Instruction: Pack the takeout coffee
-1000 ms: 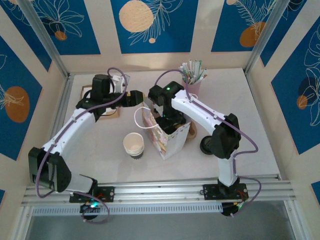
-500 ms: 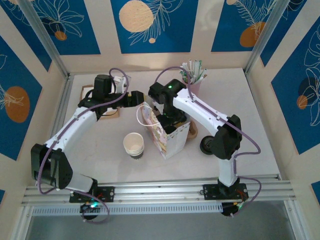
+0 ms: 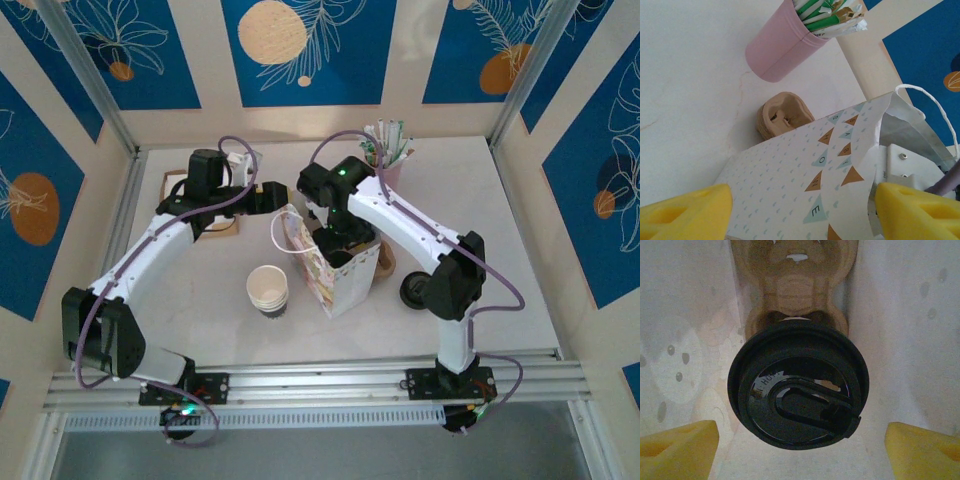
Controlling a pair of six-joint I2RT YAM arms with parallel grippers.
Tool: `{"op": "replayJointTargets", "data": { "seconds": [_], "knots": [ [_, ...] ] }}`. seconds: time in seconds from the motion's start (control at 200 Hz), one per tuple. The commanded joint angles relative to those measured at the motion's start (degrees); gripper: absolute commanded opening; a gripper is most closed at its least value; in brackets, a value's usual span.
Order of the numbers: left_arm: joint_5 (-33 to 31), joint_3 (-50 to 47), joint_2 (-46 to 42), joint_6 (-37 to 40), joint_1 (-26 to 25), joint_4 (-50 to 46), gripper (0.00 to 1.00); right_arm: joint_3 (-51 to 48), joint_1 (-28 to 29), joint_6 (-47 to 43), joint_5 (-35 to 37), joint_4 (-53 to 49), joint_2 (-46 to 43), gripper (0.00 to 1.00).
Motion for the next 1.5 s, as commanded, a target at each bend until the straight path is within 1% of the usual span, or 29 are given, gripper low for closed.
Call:
{"op": "replayJointTargets", "data": {
  "seconds": [0.0,0.31,0.375,0.47,1.495],
  "knots": [
    [-0.12,1.41,-0.08,1.31,-0.48,-1.47,0.76,1.99,0.57,0.91,0.54,-2.23,-2.37,0.87],
    [-0.4,1.31,-0.26,1.26,-0.63,-1.66,0.76,2.16,0.75,1.03,0.54,-2.38,-2.94,0.87],
    [-0.47,1.29,-0.21,1.26,-0.59,-1.69,0.77,2.03,0.84,1.01,0.53,-2.22,-3.07,0.9],
    [-0.53,1.29,-0.25,1.26,-0.66,-1.72,0.77,1.99,0.9,1.01,0.54,-2.3,-3.07,0.9],
    [-1.66,1.37,-0.87,1.28,-0.75,-2.29,0.8,5.23,2.29,2.11,1.65,-3.57,-6.26,0.9]
  ]
}}
